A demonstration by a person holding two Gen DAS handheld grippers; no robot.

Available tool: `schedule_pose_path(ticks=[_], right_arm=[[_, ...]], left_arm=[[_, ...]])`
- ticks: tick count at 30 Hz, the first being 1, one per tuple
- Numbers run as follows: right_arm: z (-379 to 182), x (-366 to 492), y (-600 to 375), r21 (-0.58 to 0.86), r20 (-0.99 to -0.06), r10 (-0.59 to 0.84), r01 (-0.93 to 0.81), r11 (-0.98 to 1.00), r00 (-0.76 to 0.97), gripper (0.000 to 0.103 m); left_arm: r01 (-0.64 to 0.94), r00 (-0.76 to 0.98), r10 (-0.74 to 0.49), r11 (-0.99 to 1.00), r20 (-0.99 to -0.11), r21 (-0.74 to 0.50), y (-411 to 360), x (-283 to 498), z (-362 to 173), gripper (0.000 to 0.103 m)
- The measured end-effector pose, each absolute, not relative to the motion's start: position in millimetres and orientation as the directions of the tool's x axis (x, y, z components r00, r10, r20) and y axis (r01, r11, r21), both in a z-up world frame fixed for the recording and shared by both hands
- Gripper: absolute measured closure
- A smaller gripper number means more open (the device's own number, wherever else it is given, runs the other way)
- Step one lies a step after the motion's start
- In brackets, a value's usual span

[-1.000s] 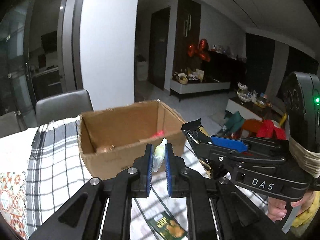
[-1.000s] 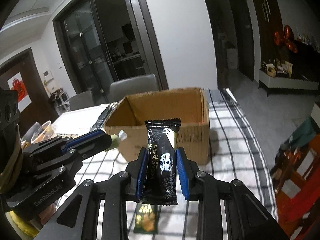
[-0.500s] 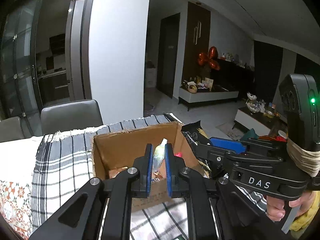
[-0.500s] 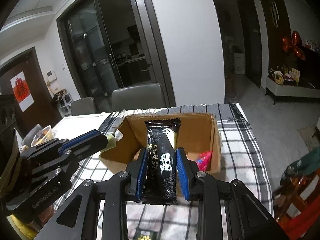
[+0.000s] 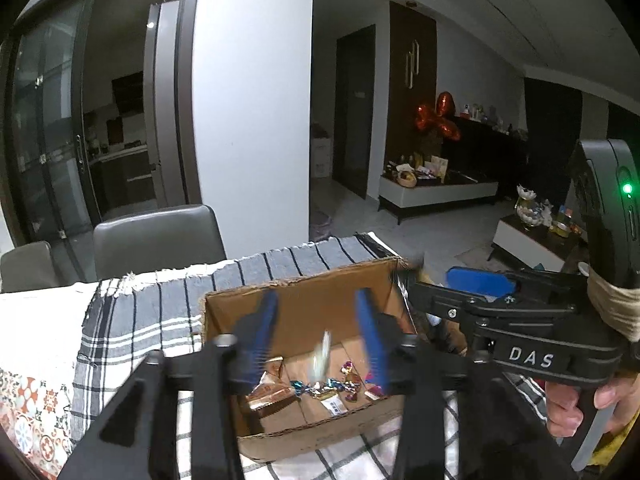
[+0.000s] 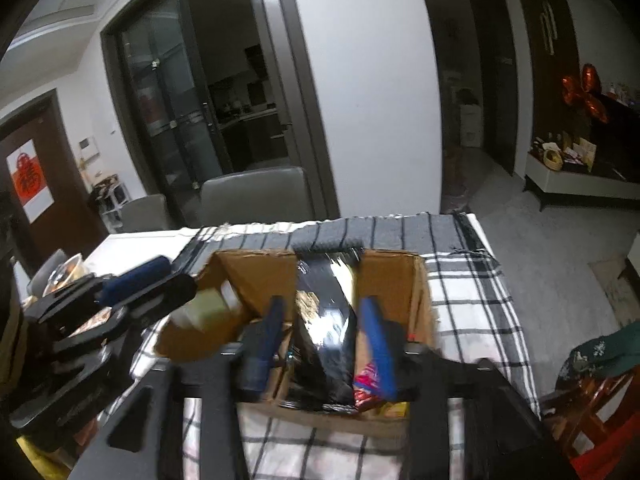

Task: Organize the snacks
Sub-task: 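Withdraw both open tools from the box toward the green biscuit packet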

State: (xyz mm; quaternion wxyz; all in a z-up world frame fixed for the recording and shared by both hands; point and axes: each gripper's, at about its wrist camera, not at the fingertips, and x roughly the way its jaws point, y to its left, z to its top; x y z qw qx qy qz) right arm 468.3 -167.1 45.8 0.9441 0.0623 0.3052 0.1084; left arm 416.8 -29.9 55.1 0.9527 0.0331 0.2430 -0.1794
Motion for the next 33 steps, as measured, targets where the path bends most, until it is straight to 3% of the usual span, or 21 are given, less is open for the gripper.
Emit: schedule_pose_path(ticks=[20,33], right_arm=[[45.5,359.9,-159.6,0.160,-0.538,0.275,-0.224,0.961,0.797,0.051],[17.7,292.0,-151.4,0.192,-0.589,0.333,-0.273,0.943,0.736,0.051]], left_arm=[[0.316,0.842,-0.266,0.948,-0.469,0.031,-21.3,310.1,54.9,0.056],[0.261,0.821,-0.216,0.965,-0.528,0.011,-16.3,241.0,30.3,0.056]])
